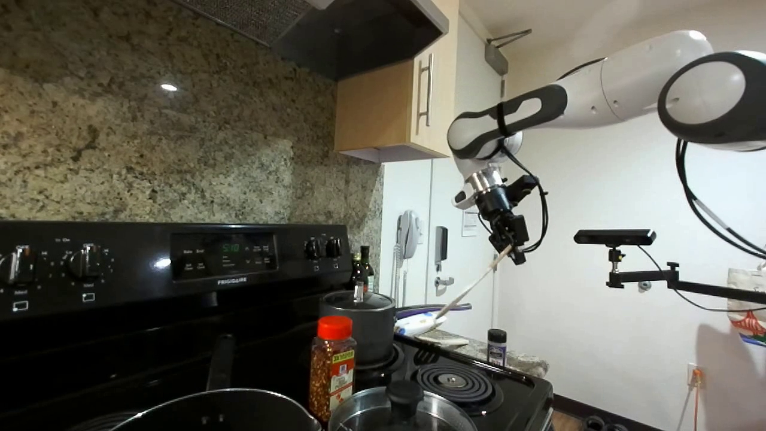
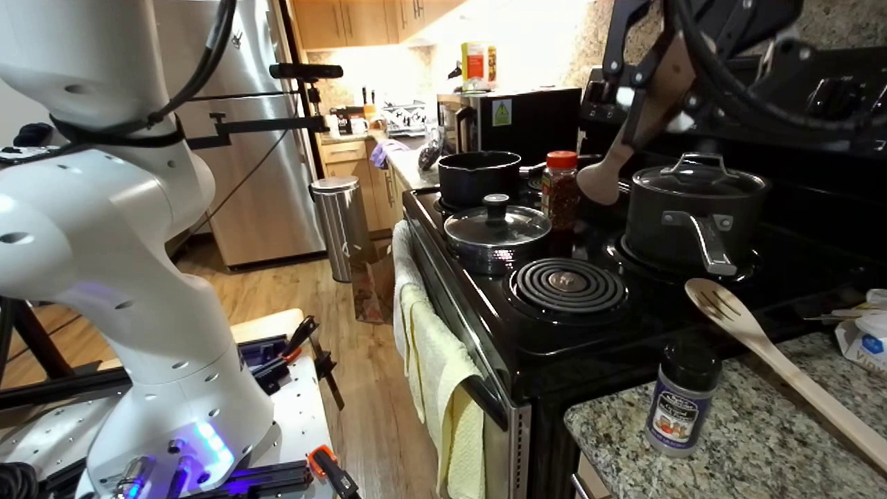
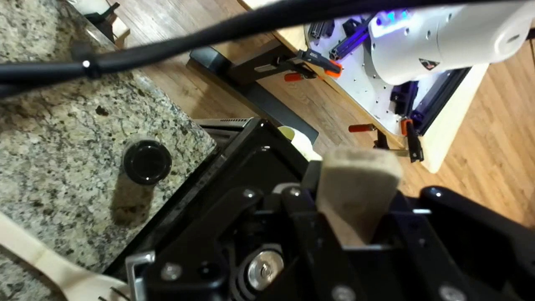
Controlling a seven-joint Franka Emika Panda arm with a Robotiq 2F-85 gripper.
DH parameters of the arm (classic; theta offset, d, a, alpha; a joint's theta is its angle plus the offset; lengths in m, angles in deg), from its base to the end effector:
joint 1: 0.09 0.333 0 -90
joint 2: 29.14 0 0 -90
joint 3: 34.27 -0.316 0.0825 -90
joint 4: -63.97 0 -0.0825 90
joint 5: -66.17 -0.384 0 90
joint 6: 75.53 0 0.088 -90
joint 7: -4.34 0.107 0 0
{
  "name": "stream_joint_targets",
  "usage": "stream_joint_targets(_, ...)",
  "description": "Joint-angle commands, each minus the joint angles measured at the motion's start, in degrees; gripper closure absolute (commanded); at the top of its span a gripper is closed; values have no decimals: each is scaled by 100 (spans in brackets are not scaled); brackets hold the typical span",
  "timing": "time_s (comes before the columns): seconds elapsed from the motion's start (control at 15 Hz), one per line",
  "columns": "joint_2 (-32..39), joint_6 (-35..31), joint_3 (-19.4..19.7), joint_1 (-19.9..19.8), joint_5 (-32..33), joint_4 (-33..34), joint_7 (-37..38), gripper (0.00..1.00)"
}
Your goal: Move the wooden spoon from the left side of the stove to the right side
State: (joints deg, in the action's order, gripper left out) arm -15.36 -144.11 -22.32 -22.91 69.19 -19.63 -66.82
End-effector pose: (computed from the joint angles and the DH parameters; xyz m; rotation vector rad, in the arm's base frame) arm 0.4726 -0.3213 0.5198 -2.6247 -0.8431 0.5371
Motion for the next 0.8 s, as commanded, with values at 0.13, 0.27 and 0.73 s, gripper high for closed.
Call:
stream_joint_targets(0.13,-34,-328,210,-219,229,-836,-1595,98)
stream_joint_targets(0.27,69,-242,260,-159,177,-696,-1347,91)
stream_joint_targets(0.73,101,-1861,249,-250,9,-976,-2233,98)
